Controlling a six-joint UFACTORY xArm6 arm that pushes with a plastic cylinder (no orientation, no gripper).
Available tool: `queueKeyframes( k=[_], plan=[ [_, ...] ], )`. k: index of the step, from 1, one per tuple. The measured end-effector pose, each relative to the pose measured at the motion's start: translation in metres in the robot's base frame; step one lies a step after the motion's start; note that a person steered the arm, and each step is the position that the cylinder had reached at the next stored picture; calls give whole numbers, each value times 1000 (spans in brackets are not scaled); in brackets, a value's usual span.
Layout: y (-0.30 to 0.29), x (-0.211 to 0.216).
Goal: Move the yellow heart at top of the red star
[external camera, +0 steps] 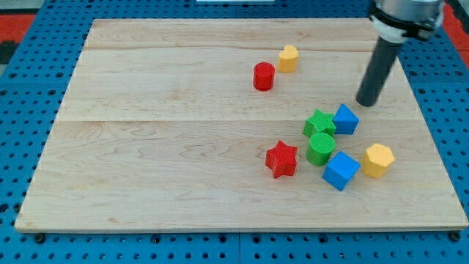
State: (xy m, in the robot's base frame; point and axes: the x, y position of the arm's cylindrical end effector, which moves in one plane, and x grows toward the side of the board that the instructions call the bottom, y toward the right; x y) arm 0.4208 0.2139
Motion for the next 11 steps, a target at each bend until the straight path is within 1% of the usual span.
queueKeyframes(
  k=[1,2,3,5,6,7,8,9,10,11],
  plan=[
    [-29,30],
    [-31,46],
    [-31,24],
    [-44,-105],
    [-85,-147],
    [-146,-116],
    [-153,-39],
    [-124,15],
    [-131,7],
    [-146,-60]
  ],
)
